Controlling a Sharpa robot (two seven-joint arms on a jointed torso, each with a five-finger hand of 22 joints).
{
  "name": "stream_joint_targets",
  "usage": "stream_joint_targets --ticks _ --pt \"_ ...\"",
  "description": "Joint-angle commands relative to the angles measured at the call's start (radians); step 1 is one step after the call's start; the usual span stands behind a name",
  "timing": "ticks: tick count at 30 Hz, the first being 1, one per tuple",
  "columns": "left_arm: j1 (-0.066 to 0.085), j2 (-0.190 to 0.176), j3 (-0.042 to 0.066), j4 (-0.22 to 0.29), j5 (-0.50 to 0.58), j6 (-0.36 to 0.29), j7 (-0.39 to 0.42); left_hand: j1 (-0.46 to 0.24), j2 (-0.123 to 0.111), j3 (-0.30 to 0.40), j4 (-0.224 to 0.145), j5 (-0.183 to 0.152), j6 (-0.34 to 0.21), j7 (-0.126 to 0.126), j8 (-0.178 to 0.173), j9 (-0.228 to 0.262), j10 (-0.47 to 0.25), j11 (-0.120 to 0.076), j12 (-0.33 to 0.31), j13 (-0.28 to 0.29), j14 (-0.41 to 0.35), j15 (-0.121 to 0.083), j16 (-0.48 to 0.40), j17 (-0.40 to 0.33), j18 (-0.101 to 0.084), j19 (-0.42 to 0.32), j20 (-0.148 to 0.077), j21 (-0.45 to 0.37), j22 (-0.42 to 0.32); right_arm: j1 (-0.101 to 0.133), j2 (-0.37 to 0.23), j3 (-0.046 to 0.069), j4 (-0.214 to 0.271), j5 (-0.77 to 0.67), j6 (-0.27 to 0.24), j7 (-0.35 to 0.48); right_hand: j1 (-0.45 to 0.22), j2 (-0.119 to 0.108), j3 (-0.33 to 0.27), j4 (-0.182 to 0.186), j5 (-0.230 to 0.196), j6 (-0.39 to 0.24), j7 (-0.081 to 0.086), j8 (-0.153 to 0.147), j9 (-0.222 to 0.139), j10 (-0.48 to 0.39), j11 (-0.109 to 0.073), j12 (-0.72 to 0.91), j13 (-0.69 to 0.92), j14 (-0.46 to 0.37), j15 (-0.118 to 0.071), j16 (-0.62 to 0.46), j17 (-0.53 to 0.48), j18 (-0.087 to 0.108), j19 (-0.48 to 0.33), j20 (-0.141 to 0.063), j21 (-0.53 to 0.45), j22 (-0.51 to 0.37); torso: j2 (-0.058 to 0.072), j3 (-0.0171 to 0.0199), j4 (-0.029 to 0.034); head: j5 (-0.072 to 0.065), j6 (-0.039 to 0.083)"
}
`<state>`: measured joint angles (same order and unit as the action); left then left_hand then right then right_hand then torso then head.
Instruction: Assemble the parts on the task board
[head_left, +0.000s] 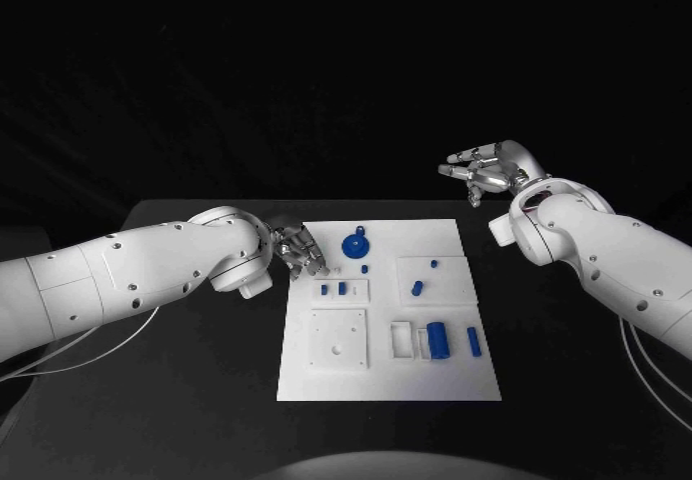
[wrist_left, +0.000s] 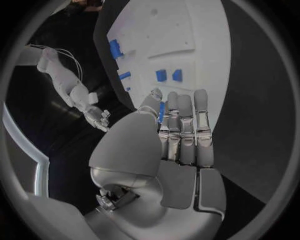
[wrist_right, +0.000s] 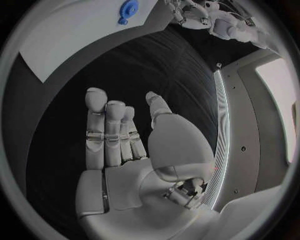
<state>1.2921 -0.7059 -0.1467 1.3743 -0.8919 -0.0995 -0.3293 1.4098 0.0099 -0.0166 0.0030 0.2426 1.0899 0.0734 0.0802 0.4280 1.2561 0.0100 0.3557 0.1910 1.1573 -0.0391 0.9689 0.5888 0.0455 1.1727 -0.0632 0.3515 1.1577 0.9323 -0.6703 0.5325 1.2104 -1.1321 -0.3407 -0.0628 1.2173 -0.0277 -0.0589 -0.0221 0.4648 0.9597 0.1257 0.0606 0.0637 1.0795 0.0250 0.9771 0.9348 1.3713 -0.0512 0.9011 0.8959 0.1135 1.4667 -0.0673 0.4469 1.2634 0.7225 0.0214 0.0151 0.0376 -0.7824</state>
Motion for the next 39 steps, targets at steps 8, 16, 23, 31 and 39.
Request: stream_joint_targets --ticks 8,16,23,31,39 --pt "0.004 0.072 -0.012 -0.032 -0.267 -0.24 0.353 0.074 0.007 0.085 -0.103 -0.062 0.024 0.034 -0.015 -0.243 0.019 0.042 -0.29 -0.13 0.048 0.016 0.028 -0.056 0.044 0.04 0.014 0.013 0.047 -0.001 0.001 0.0 -0.005 0.012 0.009 0.027 0.004 0.006 0.018 -0.017 0.008 0.013 -0.005 0.003 0.002 0.045 -0.013 -0.246 -0.246 0.002 -0.009 -0.028 -0.018 0.014 0.038 -0.011 -0.067 -0.028 0.001 -0.003 0.0002 -0.005 0.01" --pt "0.004 0.136 -0.043 -0.095 -0.462 -0.252 0.363 0.009 -0.056 0.186 -0.126 -0.08 0.014 0.016 -0.017 -0.335 -0.042 0.055 -0.295 -0.132 0.098 0.022 0.028 -0.09 0.067 0.057 0.027 0.029 0.09 -0.001 0.006 0.0 -0.009 0.016 0.012 0.036 -0.001 0.004 0.034 -0.024 0.007 0.018 -0.005 0.002 0.002 0.093 -0.012 -0.423 -0.419 -0.001 -0.008 -0.037 -0.041 0.013 0.038 -0.012 -0.109 -0.05 0.004 -0.004 -0.0033 -0.007 0.017" --pt "0.003 0.191 -0.069 -0.154 -0.58 -0.187 0.356 -0.009 -0.1 0.215 -0.104 -0.108 -0.013 0.016 -0.017 -0.36 -0.128 0.069 -0.297 -0.132 0.146 0.018 0.054 -0.099 0.074 0.088 0.028 0.031 0.104 -0.001 0.013 0.0 -0.009 0.017 0.013 0.039 -0.002 0.005 0.035 -0.025 0.007 0.021 -0.005 0.003 0.002 0.098 -0.011 -0.442 -0.443 -0.002 -0.008 -0.036 -0.044 0.013 0.038 -0.012 -0.113 -0.052 0.009 -0.0057 -0.0086 -0.002 0.022" --pt "0.001 0.22 -0.077 -0.19 -0.656 -0.103 0.347 0.007 -0.126 0.188 -0.067 -0.118 -0.028 0.013 -0.017 -0.361 -0.177 0.07 -0.296 -0.132 0.184 0.013 0.084 -0.105 0.08 0.118 0.026 0.033 0.131 -0.001 0.014 0.0 -0.005 0.018 0.017 0.039 -0.002 0.006 0.035 -0.025 0.012 0.03 -0.006 0.003 0.002 0.098 -0.011 -0.45 -0.457 -0.002 -0.008 -0.035 -0.047 0.014 0.038 -0.012 -0.115 -0.055 0.01 -0.0051 -0.0094 -0.005 0.022" --pt "-0.003 0.245 -0.084 -0.216 -0.718 -0.075 0.347 0.018 -0.129 0.174 -0.046 -0.112 -0.045 0.023 -0.016 -0.36 -0.179 0.078 -0.296 -0.132 0.182 0.03 0.096 -0.109 0.096 0.122 0.044 0.017 0.141 -0.001 0.016 0.0 0.003 0.017 0.022 0.036 -0.003 0.005 0.037 -0.025 0.013 0.022 -0.004 0.002 0.002 0.105 -0.009 -0.475 -0.485 -0.002 -0.007 -0.035 -0.05 0.014 0.038 -0.011 -0.118 -0.058 0.01 -0.0048 -0.0098 -0.007 0.021"
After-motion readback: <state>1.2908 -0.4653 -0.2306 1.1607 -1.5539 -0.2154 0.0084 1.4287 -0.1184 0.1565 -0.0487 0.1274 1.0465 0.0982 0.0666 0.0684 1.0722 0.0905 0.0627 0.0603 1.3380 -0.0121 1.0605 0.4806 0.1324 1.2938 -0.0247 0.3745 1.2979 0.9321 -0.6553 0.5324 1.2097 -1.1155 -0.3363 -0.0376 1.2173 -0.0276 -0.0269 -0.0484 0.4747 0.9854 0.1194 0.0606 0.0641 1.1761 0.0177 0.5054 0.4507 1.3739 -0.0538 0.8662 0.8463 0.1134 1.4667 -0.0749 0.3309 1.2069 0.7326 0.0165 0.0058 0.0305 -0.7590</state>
